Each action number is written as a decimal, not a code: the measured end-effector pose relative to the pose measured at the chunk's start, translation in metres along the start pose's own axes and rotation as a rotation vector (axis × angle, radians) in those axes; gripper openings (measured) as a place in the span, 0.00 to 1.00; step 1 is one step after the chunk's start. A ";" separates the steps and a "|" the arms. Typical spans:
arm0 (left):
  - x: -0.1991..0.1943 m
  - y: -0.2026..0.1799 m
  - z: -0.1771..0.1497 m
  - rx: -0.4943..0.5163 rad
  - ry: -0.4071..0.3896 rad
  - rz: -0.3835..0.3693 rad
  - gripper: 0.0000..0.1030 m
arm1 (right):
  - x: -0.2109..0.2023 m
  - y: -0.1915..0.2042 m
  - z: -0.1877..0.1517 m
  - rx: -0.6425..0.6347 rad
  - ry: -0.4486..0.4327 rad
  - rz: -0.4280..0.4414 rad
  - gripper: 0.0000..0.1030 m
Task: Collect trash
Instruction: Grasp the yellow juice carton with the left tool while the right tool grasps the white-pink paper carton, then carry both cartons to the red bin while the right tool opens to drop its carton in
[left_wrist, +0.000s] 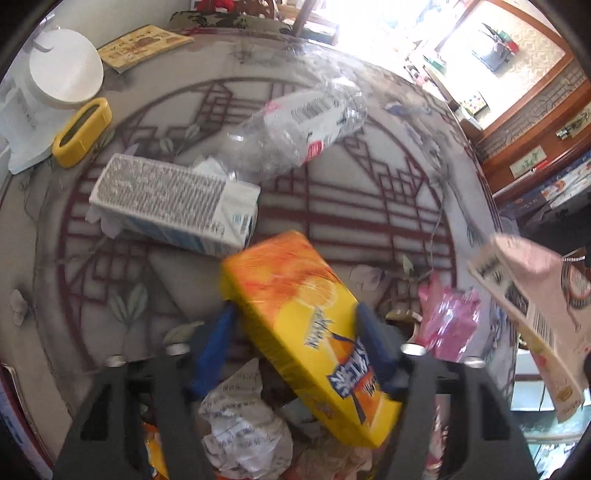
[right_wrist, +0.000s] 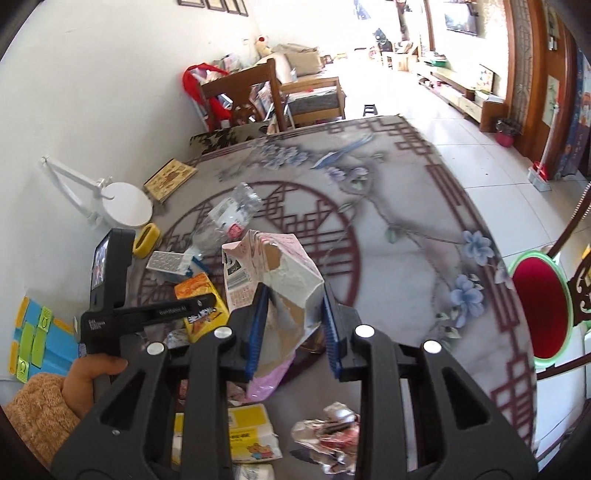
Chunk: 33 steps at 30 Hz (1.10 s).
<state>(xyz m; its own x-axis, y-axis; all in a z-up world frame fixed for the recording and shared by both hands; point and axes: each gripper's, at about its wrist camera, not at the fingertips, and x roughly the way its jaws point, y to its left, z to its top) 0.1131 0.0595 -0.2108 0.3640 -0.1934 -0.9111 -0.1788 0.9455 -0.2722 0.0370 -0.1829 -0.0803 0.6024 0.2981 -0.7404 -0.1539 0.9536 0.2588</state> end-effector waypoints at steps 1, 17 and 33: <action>-0.001 -0.001 0.002 -0.009 -0.002 -0.013 0.34 | -0.003 -0.004 0.000 0.007 -0.005 -0.004 0.27; 0.008 -0.035 -0.018 0.010 0.020 0.137 0.85 | -0.016 -0.070 0.003 0.053 -0.010 0.003 0.28; -0.037 -0.085 -0.011 0.058 -0.174 0.200 0.56 | -0.028 -0.155 0.011 0.139 -0.051 -0.029 0.27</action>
<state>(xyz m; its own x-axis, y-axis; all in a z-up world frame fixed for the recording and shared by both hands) 0.1050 -0.0167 -0.1570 0.4795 0.0424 -0.8765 -0.2120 0.9748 -0.0689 0.0522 -0.3398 -0.0927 0.6443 0.2652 -0.7173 -0.0286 0.9457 0.3239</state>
